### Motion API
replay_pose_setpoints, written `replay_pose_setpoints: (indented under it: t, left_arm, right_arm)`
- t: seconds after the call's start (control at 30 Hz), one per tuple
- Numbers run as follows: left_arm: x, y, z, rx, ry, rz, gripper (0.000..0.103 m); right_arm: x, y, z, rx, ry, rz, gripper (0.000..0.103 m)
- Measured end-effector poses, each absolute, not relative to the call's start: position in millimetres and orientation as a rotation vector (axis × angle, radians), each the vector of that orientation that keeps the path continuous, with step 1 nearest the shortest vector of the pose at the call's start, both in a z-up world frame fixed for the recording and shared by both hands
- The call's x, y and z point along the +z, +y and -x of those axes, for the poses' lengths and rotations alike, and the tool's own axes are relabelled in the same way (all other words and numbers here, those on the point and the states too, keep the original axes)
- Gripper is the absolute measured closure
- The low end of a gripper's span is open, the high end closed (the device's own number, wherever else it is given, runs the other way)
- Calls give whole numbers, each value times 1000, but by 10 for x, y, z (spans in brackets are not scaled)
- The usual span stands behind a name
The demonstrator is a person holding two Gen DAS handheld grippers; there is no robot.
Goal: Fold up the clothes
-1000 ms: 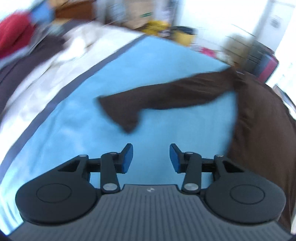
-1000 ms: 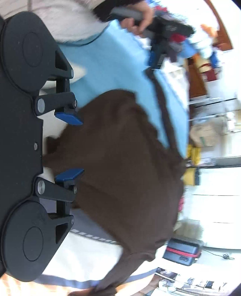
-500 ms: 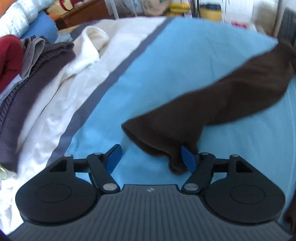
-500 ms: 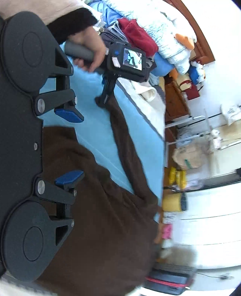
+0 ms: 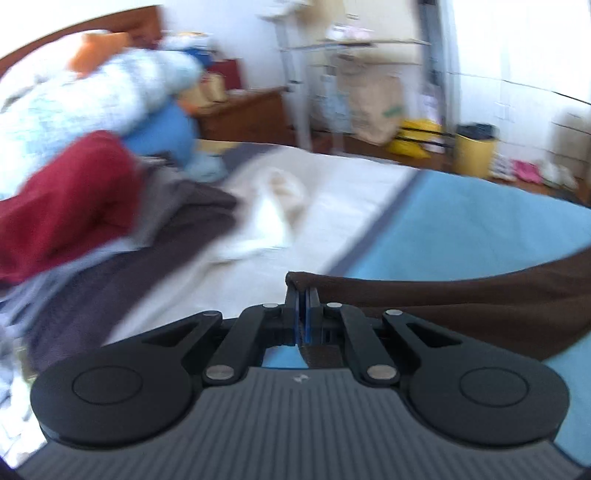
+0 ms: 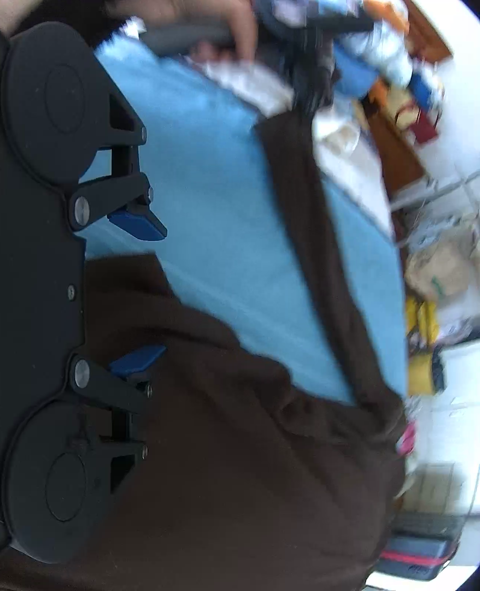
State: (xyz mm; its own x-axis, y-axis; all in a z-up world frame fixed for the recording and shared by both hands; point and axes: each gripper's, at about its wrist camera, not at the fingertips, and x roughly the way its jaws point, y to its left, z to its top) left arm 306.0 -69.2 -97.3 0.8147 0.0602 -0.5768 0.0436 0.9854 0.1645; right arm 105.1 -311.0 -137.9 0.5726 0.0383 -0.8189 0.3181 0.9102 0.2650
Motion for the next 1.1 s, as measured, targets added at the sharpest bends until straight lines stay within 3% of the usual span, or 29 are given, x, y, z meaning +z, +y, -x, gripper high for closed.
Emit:
replay_pose_setpoints:
  t: [0.1, 0.23, 0.3, 0.33, 0.4, 0.67, 0.93, 1.0, 1.07, 1.1]
  left_arm:
    - [-957, -498, -3124, 23, 624, -101, 100]
    - [-1043, -264, -3264, -33, 713, 108, 100]
    - [-1112, -226, -3305, -38, 736, 143, 101]
    - [-1139, -213, -3321, -33, 735, 144, 101]
    - [-1123, -166, -3314, -27, 710, 160, 101]
    - [-869, 145, -3205, 62, 536, 184, 101]
    - [-808, 324, -3150, 58, 495, 264, 101]
    - [-813, 313, -3137, 60, 495, 256, 101]
    - [-808, 291, -3101, 55, 496, 234, 101]
    - [-800, 280, -3073, 50, 494, 223, 101]
  right_arm:
    - [-1480, -3139, -1096, -239, 931, -475, 26]
    - [-1532, -2845, -1237, -270, 938, -225, 31]
    - [-1578, -2716, -1277, -314, 939, -77, 66]
    - [-1577, -2673, -1279, -338, 935, -26, 77]
    - [-1537, -2661, -1258, -348, 929, -19, 88]
    - [-1156, -2584, -946, -205, 871, -128, 89]
    - [-1150, -2609, -847, -139, 850, -140, 90]
    - [-1318, -2689, -979, -148, 922, -137, 89]
    - [-1420, -2737, -984, -165, 936, -196, 81]
    - [-1471, -2762, -986, -174, 943, -226, 71]
